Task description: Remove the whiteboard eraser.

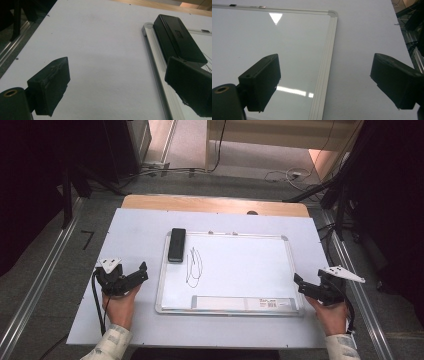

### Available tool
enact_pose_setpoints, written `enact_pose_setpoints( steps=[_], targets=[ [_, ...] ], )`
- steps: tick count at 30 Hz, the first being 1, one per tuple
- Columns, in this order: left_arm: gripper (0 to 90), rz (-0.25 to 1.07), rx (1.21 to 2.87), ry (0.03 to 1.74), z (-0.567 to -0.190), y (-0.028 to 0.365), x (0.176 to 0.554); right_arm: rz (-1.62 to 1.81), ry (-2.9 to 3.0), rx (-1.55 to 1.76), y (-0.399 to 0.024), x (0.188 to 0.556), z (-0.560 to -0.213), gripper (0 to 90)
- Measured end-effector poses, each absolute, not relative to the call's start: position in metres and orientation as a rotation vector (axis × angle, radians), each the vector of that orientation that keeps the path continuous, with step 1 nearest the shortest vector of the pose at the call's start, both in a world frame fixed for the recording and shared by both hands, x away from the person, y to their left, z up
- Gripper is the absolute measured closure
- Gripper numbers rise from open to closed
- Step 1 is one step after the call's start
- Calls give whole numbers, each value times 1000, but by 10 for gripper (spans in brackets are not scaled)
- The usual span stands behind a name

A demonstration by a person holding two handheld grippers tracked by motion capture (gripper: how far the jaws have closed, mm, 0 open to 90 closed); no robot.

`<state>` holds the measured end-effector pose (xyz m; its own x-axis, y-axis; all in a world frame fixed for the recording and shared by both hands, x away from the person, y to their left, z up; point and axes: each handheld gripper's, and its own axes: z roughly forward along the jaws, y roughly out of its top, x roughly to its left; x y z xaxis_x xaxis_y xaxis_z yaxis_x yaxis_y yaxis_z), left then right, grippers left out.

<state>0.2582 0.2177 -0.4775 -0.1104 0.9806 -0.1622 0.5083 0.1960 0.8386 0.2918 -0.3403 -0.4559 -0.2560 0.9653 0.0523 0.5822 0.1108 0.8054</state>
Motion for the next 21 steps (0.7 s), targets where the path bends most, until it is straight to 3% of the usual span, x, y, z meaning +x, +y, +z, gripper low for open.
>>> enact_pose_setpoints(
  steps=[21],
  targets=[
    [78, 763, 1442, 1718, -474, 209, 272, 992, 1897, 1506, -339, 292, -456, 82]
  ],
)
